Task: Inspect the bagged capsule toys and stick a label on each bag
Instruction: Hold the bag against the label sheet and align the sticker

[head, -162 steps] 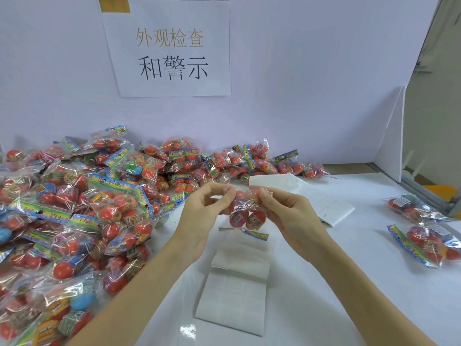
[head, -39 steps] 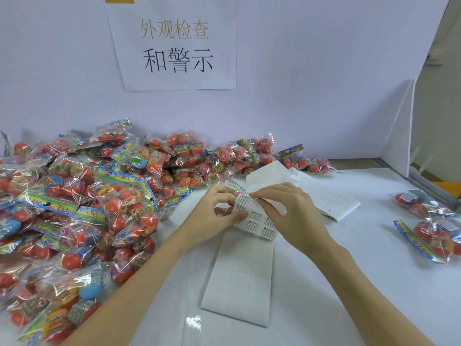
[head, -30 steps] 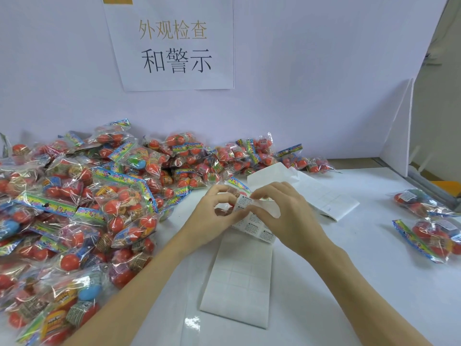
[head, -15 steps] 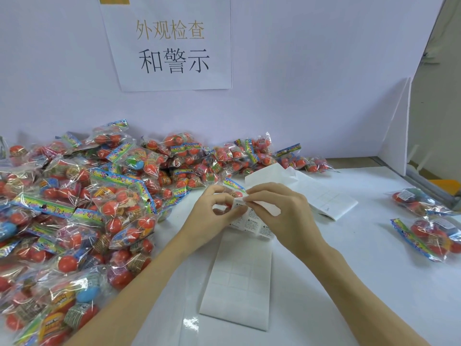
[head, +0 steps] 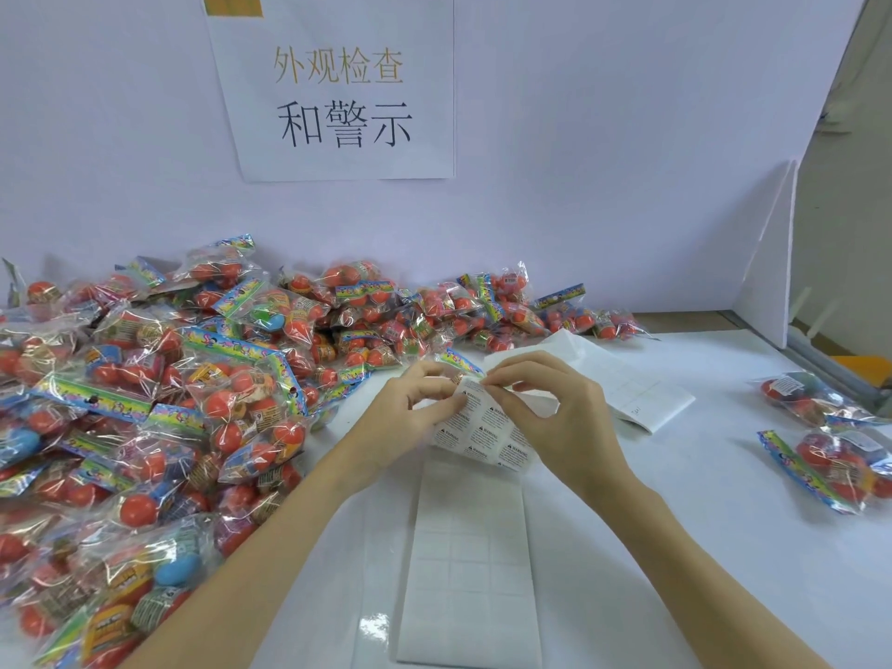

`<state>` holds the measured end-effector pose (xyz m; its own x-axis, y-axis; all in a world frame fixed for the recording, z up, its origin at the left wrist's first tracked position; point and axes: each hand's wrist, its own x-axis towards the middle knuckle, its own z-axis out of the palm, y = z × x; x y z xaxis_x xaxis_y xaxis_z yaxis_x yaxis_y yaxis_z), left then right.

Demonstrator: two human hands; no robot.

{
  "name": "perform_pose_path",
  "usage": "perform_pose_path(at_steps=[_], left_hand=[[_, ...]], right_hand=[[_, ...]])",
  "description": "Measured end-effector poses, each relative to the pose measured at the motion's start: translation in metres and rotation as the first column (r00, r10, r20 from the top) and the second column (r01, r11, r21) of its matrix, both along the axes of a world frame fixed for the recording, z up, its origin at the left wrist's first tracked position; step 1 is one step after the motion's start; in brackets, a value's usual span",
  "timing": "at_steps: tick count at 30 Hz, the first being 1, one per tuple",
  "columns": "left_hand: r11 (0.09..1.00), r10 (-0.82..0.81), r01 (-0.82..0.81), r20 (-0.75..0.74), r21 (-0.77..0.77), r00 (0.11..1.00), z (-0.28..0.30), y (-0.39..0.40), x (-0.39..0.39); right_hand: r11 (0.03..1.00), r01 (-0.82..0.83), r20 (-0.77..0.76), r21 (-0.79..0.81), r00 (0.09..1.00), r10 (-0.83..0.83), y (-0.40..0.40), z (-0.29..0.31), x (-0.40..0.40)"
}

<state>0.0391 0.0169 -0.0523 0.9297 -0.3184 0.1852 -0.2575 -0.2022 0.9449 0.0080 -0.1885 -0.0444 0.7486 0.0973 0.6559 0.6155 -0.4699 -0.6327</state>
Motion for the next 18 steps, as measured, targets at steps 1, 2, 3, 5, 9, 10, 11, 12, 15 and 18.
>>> perform_pose_path(at_steps=[1, 2, 3, 5, 9, 10, 11, 12, 15, 18], left_hand=[[1.0, 0.015, -0.016, -0.023, -0.017, 1.0, -0.001, -0.001, 0.0], [0.999, 0.036, -0.037, -0.043, -0.029, 0.998, -0.002, -0.002, 0.001], [0.997, 0.06, -0.062, -0.061, -0.038, 0.996, -0.002, -0.003, 0.002], [0.99, 0.103, -0.112, -0.107, -0.08, 0.989, -0.002, -0.005, 0.003], [0.949, 0.182, -0.215, -0.156, -0.229, 0.971, 0.001, -0.006, 0.004], [0.936, 0.206, -0.233, -0.126, -0.265, 0.97, 0.003, -0.005, 0.003], [0.924, 0.242, -0.253, -0.075, -0.288, 0.967, 0.005, -0.004, 0.002], [0.913, 0.289, -0.28, -0.015, -0.295, 0.957, 0.007, -0.001, 0.002], [0.902, 0.335, -0.286, 0.106, -0.324, 0.936, 0.01, 0.008, 0.005], [0.9, 0.272, -0.217, 0.099, -0.378, 0.957, 0.011, 0.01, 0.005]], right_hand=[[1.0, -0.001, 0.017, -0.025, 1.0, 0.001, 0.0, 0.0, 0.0], [0.998, 0.0, 0.042, -0.062, 0.999, 0.003, -0.001, -0.001, -0.001], [0.994, 0.005, 0.073, -0.113, 0.997, 0.003, -0.001, -0.001, -0.001], [0.974, 0.029, 0.137, -0.226, 0.991, 0.002, 0.001, -0.002, -0.002], [0.999, 0.008, 0.092, -0.052, 0.996, -0.003, 0.004, 0.0, -0.001], [0.999, 0.019, 0.057, 0.035, 0.998, -0.021, 0.003, 0.002, -0.001], [0.993, 0.037, 0.005, 0.113, 0.999, -0.038, 0.002, 0.003, 0.001], [0.981, 0.054, -0.062, 0.187, 0.997, -0.043, 0.0, 0.005, 0.002], [0.928, 0.075, -0.218, 0.365, 0.976, 0.007, -0.004, 0.009, 0.004], [0.897, 0.045, -0.268, 0.44, 0.96, 0.083, -0.005, 0.012, 0.002]])
